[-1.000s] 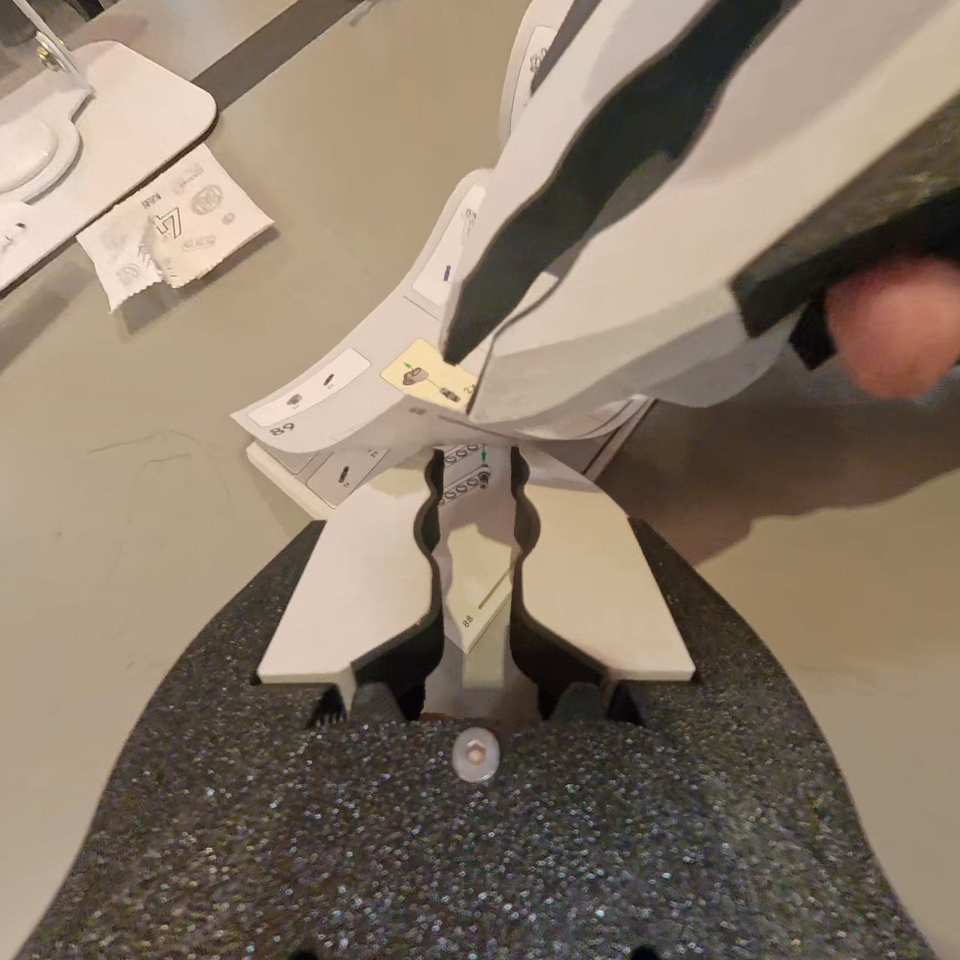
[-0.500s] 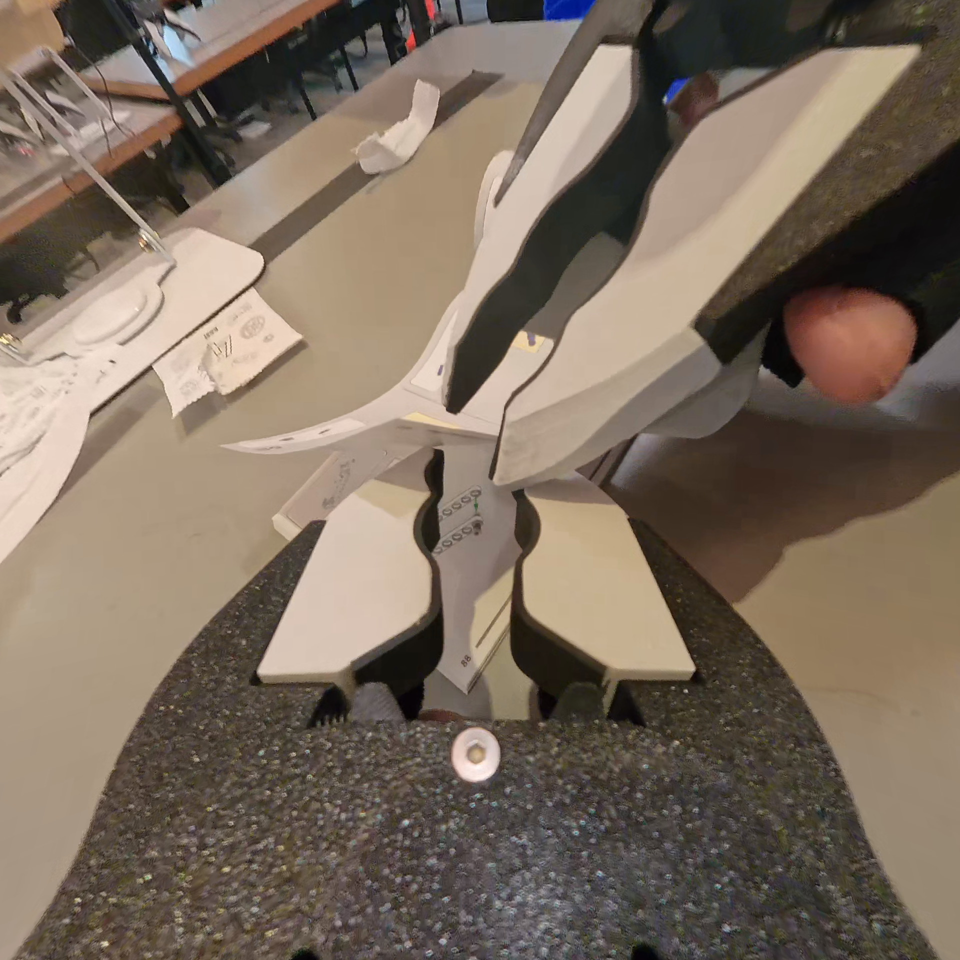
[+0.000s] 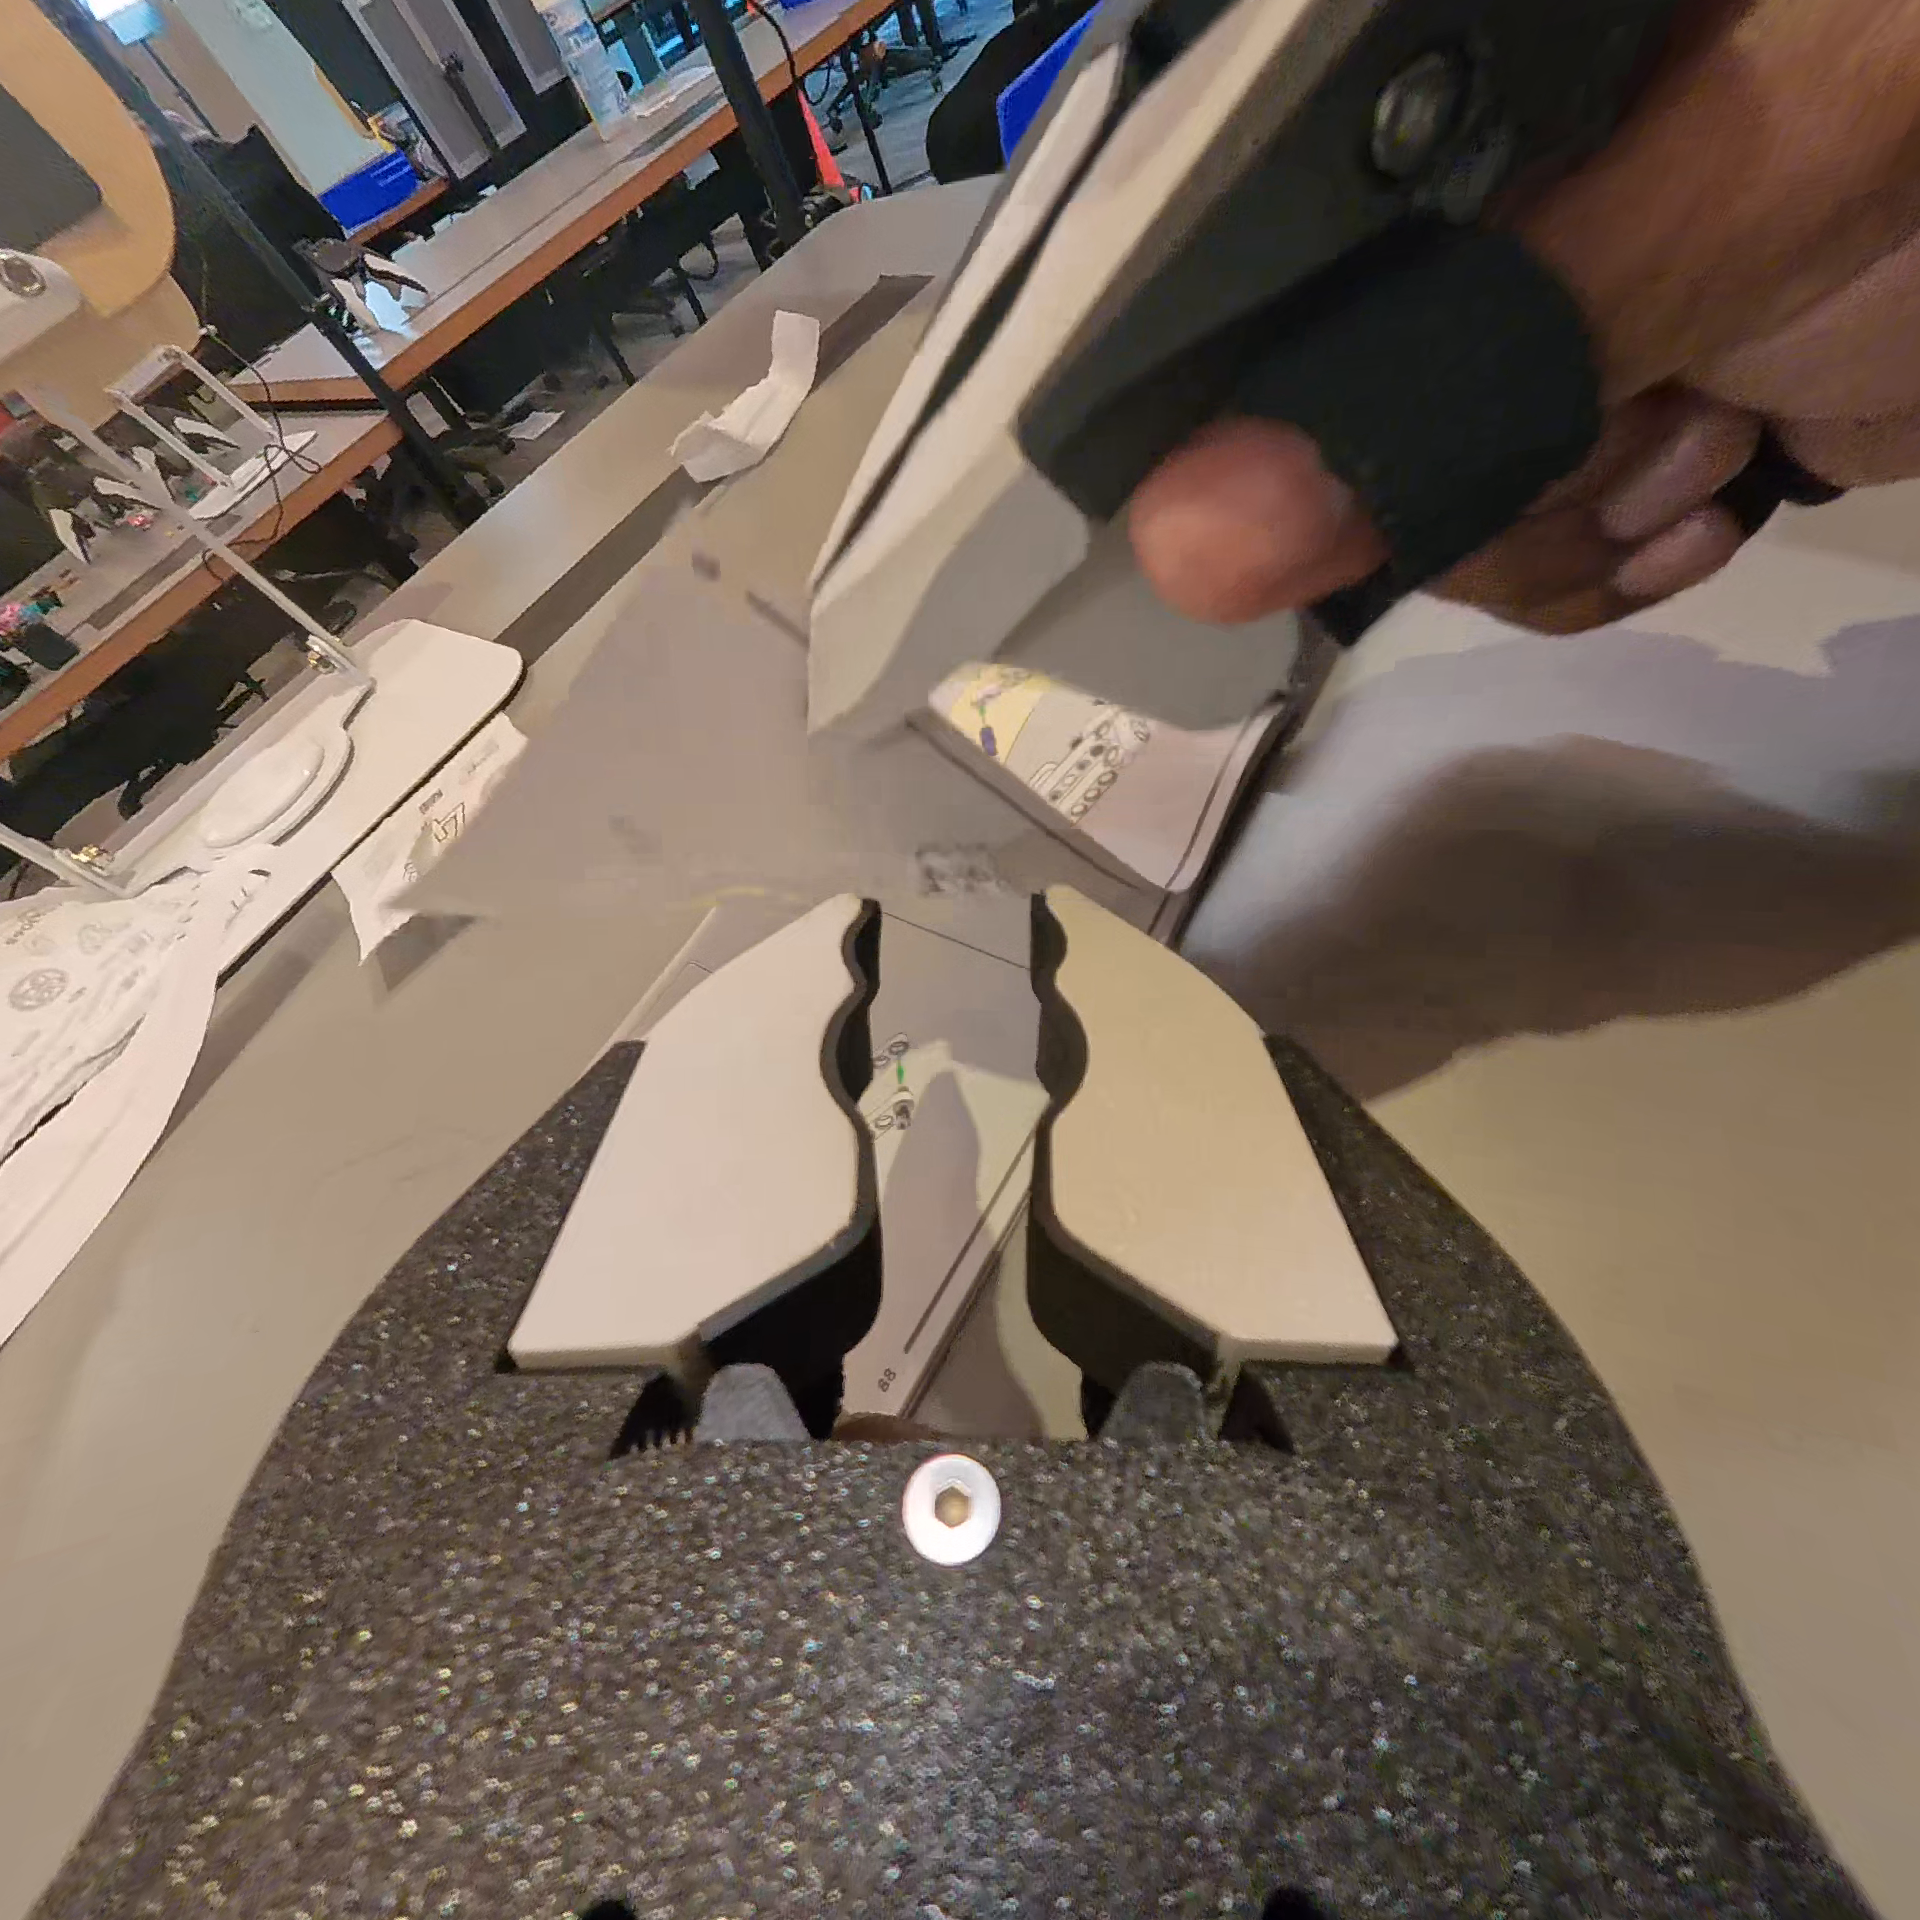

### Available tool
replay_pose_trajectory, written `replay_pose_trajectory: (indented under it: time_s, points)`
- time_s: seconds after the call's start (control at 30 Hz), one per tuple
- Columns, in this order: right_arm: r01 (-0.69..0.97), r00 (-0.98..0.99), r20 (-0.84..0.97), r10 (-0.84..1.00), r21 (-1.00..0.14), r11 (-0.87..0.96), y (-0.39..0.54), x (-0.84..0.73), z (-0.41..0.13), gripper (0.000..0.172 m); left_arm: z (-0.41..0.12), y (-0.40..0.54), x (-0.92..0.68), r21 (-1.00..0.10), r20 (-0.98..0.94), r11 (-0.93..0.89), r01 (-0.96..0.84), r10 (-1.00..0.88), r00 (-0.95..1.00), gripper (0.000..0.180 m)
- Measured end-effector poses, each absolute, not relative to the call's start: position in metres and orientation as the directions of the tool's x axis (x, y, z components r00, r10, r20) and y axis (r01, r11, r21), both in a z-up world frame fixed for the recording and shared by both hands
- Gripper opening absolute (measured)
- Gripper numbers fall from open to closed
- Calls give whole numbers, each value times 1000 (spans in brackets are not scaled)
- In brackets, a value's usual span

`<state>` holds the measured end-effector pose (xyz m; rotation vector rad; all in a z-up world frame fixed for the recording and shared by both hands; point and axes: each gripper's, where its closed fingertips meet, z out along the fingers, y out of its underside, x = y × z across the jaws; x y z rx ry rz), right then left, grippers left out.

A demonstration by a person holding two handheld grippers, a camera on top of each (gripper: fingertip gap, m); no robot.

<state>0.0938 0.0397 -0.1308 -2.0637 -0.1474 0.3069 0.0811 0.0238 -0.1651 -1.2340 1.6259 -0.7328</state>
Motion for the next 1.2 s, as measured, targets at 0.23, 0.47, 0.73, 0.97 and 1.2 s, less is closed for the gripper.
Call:
replay_pose_trajectory:
  time_s: [0.23, 0.47, 0.73, 0.97, 1.2]
  points:
    - [-177, 952, -77, -295, -928, -329, -20, 191, -104, 0, -168, 11, 57, -850, -337, 349, -395, -936, -103, 34]
    - [-139, 660, 327, -676, -831, -538, -95, 252, -127, 7, -172, 5, 45, -841, -331, 362, -403, -932, -147, 34]
    - [-119, 585, 471, -661, -756, -644, -111, 249, -115, 32, -178, 11, 40, -827, -332, 355, -436, -934, -132, 34]
    - [2, 728, 446, -520, -760, -650, -92, 215, -99, 35, -182, 14, 40, -818, -310, 334, -468, -942, -131, 34]
    - [430, 856, 512, 72, -629, -648, 4, 122, -125, 30, -184, 13, 40, -803, -334, 356, -478, -933, -133, 34]
